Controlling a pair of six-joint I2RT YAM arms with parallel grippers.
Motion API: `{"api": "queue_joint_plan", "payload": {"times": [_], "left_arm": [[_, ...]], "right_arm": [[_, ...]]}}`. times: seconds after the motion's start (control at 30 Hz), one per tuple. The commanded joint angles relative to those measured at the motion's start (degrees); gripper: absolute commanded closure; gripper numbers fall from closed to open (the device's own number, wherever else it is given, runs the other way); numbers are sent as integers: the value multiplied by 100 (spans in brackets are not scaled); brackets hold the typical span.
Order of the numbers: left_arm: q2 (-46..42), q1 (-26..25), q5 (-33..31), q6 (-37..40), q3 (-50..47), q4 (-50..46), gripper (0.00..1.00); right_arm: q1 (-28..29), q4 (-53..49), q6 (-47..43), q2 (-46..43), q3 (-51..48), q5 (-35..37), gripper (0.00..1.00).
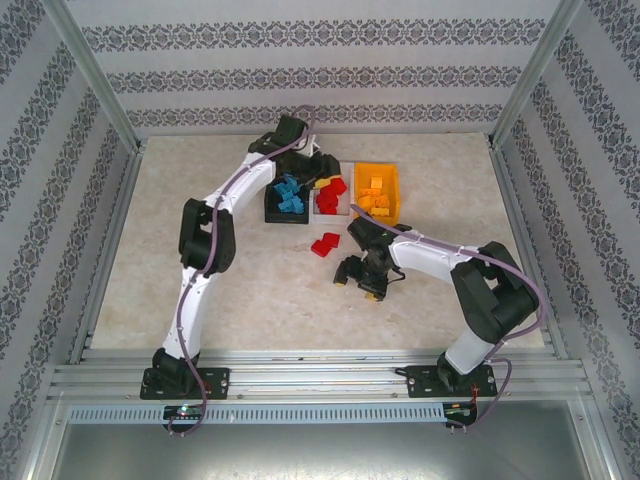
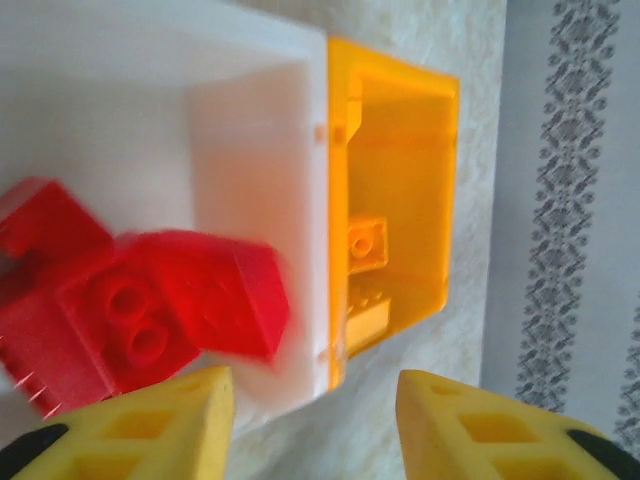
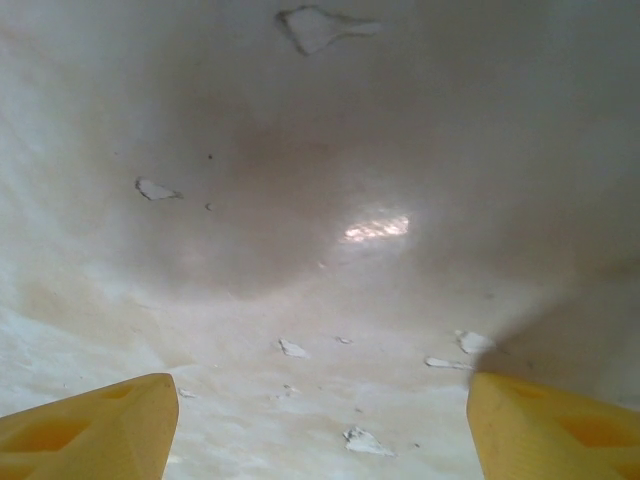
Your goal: Sort the legos into containers by color
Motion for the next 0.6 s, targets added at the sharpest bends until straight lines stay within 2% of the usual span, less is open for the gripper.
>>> {"api": "queue_joint_plan", "payload": {"times": [0.0, 0.07, 0.37, 0.47, 0.57], "left_arm": [[361, -146, -31, 26, 955, -691, 44], [433, -168, -41, 24, 1127, -767, 39], [-139, -156, -257, 522, 822, -1244, 30], [-697, -156, -477, 872, 277, -1366, 28], [-1483, -153, -759, 1236, -700, -1276, 26]], "right_arm": [[-84, -283, -139, -195, -65, 57, 24], [-106, -274, -147, -223, -80, 68, 24], [-116, -100, -48, -318, -174, 12, 24], [-115, -64, -34, -362, -118, 46, 24], [-115, -70, -51, -357, 35, 108, 24]]}}
